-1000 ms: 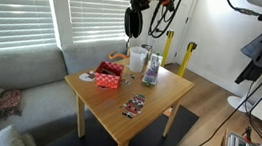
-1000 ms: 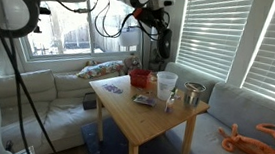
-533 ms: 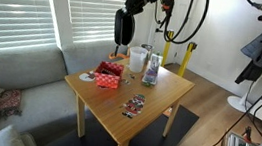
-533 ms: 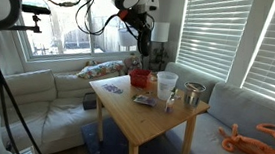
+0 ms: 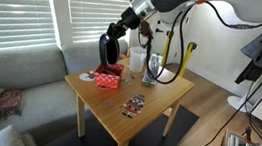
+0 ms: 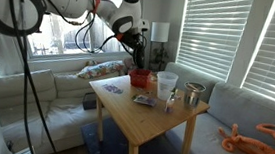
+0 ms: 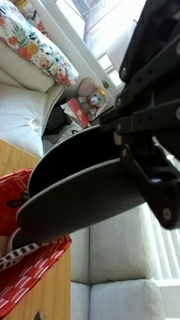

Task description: Remove the black pouch from the plastic cup and put it in the red basket

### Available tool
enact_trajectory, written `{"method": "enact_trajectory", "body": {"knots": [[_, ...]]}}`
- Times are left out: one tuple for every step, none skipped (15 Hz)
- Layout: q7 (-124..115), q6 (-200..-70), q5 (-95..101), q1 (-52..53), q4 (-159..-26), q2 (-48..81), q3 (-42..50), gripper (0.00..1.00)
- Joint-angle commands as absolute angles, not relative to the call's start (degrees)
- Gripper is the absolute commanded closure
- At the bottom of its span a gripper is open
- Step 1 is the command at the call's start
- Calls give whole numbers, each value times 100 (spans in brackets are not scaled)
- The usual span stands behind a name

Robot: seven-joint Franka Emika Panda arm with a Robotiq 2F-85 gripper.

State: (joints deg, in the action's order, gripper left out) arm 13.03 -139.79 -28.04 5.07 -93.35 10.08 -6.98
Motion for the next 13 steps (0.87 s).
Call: {"method": "enact_trajectory", "body": {"knots": [[965,-14319,-2129,608,-9320,1334,-721,99],[836,-14379,-1857,641,-9345,1393,-689,96],[758,-14377,-1698,635,-9348,1438,-684,71],[735,-14341,-1622,607,-9339,1460,-702,70],[786,-14282,-1634,553,-9336,1437,-734,64],[824,-14213,-1670,509,-9346,1387,-754,57],[1049,-14079,-1916,400,-9375,1246,-835,51],[1230,-14065,-2071,327,-9419,1132,-885,44],[952,-14271,-1802,450,-9326,1419,-810,37],[970,-14262,-1806,433,-9320,1380,-810,54],[969,-14262,-1805,429,-9323,1372,-808,48],[969,-14262,-1804,430,-9326,1384,-810,41],[969,-14264,-1803,432,-9326,1410,-815,37]]}}
